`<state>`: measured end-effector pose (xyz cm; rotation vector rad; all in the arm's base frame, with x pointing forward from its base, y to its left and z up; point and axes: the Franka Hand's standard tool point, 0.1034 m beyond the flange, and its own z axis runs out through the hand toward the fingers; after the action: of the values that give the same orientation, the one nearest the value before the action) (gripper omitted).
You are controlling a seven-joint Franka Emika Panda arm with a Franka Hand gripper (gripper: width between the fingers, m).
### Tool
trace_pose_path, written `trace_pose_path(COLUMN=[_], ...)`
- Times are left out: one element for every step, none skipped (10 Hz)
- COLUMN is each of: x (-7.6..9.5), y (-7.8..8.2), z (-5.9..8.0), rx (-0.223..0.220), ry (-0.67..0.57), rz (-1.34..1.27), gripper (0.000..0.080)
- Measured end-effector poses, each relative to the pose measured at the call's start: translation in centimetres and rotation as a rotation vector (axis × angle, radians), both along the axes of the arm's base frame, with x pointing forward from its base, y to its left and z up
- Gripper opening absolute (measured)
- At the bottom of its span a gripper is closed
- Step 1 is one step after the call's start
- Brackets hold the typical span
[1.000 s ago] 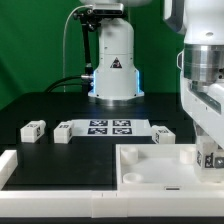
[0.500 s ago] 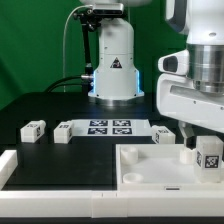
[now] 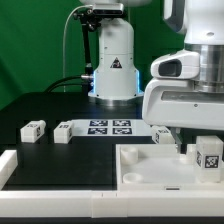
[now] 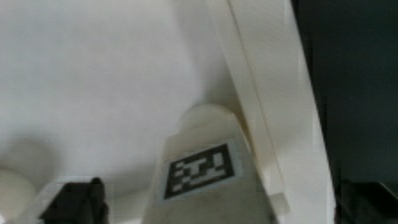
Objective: Assemble one leg
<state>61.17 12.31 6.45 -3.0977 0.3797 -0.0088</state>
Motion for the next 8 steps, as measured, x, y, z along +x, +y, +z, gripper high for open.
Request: trace_pose_path(x=[0.02, 0.04, 0.06, 0.07, 0.07, 0.07, 0.06, 0.06], y=[-0.07, -0.2, -0.34, -0.49, -0.52, -0.53, -0.53, -0.53], z=[0.0, 0.01, 0.01, -0.01, -0.02, -0.03, -0.04, -0.06], rx=[-0.001, -0.013, -0.026, -0.029, -0.029, -0.029, -0.029, -0.028], ry=[-0.001, -0.004, -0.005, -0.005, -0.004, -0.004, -0.004, -0.004], rz=[0.048, 0.162, 0.27, 0.346, 0.35, 0.347, 0.347, 0.326], gripper=[0.0649, 0.0649, 0.0649, 0.0649, 0.0649, 0.0561, 0.0416, 0.0416])
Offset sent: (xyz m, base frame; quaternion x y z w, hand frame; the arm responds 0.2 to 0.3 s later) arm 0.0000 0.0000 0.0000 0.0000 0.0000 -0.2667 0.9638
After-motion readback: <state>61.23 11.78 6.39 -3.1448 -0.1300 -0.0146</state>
